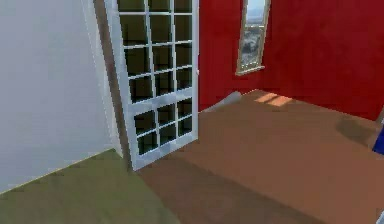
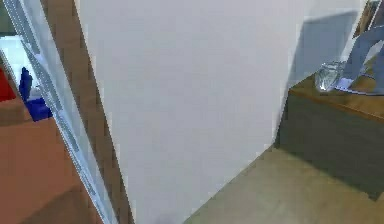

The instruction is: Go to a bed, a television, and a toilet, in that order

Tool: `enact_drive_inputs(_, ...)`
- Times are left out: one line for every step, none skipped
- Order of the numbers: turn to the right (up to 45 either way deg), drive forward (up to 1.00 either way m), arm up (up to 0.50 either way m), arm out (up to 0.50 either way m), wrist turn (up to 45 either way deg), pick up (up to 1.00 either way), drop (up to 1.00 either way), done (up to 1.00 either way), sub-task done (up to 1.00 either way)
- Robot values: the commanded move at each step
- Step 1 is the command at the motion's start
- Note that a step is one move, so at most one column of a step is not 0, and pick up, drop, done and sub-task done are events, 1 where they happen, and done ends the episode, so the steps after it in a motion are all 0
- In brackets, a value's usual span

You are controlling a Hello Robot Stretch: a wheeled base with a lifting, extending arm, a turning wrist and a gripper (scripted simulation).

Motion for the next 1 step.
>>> enact_drive_inputs(0.0, 0.45, 0.0, 0.0, 0.0, 0.0, 0.0, 0.0, 0.0)
